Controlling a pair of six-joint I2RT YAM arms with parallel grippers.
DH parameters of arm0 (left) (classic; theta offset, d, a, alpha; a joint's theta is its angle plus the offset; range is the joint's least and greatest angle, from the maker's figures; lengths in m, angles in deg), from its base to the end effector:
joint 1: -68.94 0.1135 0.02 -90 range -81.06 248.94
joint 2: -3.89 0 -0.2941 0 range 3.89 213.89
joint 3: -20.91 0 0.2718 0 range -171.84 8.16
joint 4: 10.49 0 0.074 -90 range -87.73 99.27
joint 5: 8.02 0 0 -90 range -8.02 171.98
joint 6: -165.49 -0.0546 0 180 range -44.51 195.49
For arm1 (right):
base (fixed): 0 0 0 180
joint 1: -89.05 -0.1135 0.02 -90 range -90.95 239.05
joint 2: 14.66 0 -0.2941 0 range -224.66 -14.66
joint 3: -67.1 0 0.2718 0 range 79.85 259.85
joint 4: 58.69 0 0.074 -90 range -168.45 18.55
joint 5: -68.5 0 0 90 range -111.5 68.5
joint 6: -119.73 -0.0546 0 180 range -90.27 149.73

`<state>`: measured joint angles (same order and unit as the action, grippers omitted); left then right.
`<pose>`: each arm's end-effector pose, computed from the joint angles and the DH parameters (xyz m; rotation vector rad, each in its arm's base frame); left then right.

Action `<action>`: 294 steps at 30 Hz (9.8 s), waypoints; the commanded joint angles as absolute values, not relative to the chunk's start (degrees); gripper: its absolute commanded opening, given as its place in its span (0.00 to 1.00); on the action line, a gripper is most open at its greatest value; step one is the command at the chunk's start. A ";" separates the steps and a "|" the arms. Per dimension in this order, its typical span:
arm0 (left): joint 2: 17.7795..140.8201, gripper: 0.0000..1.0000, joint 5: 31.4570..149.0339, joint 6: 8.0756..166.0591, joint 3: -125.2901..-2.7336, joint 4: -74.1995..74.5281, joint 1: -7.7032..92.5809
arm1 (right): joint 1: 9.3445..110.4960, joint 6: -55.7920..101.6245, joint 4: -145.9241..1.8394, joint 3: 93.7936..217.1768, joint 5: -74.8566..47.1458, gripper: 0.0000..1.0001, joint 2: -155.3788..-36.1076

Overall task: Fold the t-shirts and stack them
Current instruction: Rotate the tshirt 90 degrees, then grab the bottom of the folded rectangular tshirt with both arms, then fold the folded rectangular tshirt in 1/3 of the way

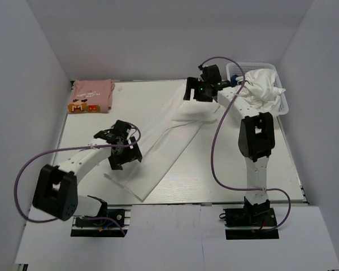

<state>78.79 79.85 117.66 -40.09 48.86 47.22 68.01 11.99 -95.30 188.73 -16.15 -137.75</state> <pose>0.2277 -0.0885 0.2090 -0.5170 2.8217 -0.1782 0.5146 0.2034 0.2738 -0.1172 2.2710 0.4677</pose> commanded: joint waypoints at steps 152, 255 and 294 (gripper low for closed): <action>109.91 0.10 82.86 101.24 -71.65 14.31 40.81 | 66.20 -4.63 -67.23 146.66 -23.16 0.00 -115.22; 117.97 1.00 97.89 98.60 -71.03 14.75 34.39 | 77.97 -4.29 -73.91 143.65 -28.98 0.68 -112.56; 96.35 1.00 80.85 98.25 -59.52 13.60 35.54 | 68.39 7.85 -74.08 160.71 -30.20 0.00 -127.15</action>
